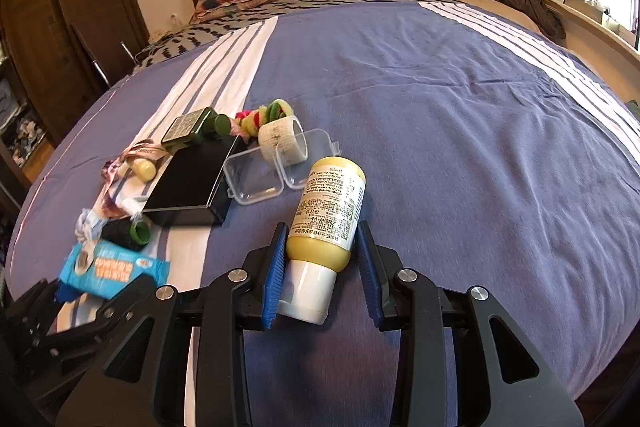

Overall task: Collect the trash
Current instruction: 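Grasp the blue wet-wipe pack with the left tool and lift it, then lower both tools over the floor bin and release the wipe pack and bottle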

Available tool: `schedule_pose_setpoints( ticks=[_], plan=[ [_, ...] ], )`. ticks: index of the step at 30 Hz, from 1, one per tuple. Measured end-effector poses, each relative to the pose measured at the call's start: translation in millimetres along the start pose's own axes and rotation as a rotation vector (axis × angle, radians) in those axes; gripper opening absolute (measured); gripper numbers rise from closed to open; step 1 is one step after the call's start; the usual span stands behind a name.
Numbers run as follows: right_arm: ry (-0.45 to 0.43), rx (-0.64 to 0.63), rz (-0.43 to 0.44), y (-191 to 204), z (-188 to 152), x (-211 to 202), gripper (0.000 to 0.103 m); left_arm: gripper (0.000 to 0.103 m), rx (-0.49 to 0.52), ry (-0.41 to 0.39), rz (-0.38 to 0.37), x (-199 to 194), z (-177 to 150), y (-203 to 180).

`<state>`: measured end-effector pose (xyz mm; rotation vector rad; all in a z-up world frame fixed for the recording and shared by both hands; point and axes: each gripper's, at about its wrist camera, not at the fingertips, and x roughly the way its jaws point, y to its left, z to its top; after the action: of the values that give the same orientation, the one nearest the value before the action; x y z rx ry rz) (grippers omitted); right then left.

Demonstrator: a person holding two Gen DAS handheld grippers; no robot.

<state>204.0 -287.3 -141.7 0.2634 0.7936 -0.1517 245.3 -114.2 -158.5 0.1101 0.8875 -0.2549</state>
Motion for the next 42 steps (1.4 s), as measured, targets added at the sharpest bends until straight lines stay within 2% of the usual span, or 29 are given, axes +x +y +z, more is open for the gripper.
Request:
schedule_pose_setpoints(
  ticks=[5,7,8,9,11,15,25,29,33,36,42],
  plan=[
    [-0.015,-0.015,-0.016,-2.8,-11.5,-17.8,0.035,0.061,0.033,-0.017,0.001,-6.1,-7.4,-4.4],
    [-0.016,-0.025,-0.017,-2.2,-18.0,-23.0,0.035,0.045,0.047,-0.028,-0.006,-11.0,-13.4,-6.2],
    [-0.013,-0.032,-0.017,-1.3,-22.3,-25.7,0.035,0.029,0.054,-0.031,-0.009,-13.2,-16.1,-7.4],
    [-0.011,-0.04,-0.017,-0.2,-27.4,-28.6,0.035,0.018,0.052,-0.031,-0.022,-16.1,-19.5,-8.0],
    [-0.01,-0.05,-0.011,1.0,-35.5,-34.5,0.035,0.016,0.067,-0.04,-0.012,-22.2,-25.4,-9.1],
    [-0.028,-0.039,0.016,-2.1,-48.3,-52.0,0.035,0.007,0.056,-0.053,-0.043,-33.5,-32.9,-4.3],
    [-0.105,-0.073,0.041,8.3,-68.7,-112.8,0.035,0.006,0.078,-0.118,-0.073,-88.2,-62.9,-0.2],
    [-0.115,-0.089,0.061,12.5,-87.9,-137.6,0.035,0.006,0.1,-0.162,-0.071,-126.8,-85.1,1.4],
    [-0.128,-0.122,0.075,16.3,-112.3,-162.2,0.035,0.006,0.102,-0.177,-0.068,-148.2,-113.8,4.1],
    [-0.102,-0.129,0.107,15.0,-133.4,-168.7,0.035,0.006,0.11,-0.16,-0.079,-151.6,-144.3,0.8],
    [0.047,-0.148,0.096,14.5,-180.6,-140.5,0.035,0.006,0.128,-0.016,-0.058,-119.5,-203.4,-2.6]
  ],
)
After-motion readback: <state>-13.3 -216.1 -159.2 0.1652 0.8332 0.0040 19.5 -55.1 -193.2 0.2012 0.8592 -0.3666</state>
